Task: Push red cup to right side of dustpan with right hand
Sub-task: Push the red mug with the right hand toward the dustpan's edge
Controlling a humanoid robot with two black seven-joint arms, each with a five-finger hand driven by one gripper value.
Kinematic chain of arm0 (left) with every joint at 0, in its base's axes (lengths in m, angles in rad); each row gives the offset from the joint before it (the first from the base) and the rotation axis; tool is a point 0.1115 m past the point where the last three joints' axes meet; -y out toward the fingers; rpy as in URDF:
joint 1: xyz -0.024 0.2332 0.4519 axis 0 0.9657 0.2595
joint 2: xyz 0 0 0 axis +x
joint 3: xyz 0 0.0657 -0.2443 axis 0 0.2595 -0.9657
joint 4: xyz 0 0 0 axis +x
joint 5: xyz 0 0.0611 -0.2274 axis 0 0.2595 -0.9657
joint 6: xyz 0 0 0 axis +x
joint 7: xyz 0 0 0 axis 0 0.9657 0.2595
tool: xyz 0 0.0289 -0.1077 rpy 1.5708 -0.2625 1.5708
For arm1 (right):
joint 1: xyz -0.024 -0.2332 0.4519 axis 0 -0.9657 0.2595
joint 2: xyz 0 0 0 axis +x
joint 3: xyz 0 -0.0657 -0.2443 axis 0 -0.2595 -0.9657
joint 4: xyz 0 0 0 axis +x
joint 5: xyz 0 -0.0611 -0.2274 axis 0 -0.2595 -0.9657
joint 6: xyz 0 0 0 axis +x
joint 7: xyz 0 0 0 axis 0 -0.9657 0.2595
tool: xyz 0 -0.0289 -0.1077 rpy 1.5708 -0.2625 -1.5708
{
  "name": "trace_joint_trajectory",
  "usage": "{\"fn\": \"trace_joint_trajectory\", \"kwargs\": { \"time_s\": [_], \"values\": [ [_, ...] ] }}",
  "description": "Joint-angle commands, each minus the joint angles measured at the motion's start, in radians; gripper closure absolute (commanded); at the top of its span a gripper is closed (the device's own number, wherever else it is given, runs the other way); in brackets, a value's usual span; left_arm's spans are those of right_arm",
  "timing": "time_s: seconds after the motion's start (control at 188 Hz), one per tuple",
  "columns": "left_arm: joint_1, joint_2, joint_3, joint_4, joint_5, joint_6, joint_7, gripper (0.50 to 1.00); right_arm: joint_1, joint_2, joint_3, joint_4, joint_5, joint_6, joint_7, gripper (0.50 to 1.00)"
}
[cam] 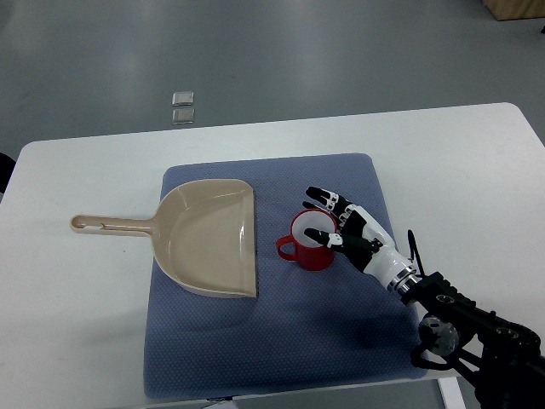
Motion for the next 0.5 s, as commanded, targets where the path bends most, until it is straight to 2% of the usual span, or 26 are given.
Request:
{"fn": "trace_joint_trajectory", "kwargs": {
  "time_s": [0.0,0.493],
  "values": [
    [0.0,0.0,0.0,0.0,-0.001,0.0,0.0,0.5,0.002,0.027,0.0,0.001,-0.025,-0.013,-0.001,0.568],
    [0.0,0.0,0.0,0.0,-0.001,0.0,0.0,0.5,0.019,0.064,-0.043,0.002,-0.027,-0.05,-0.005,0.568]
  ]
}}
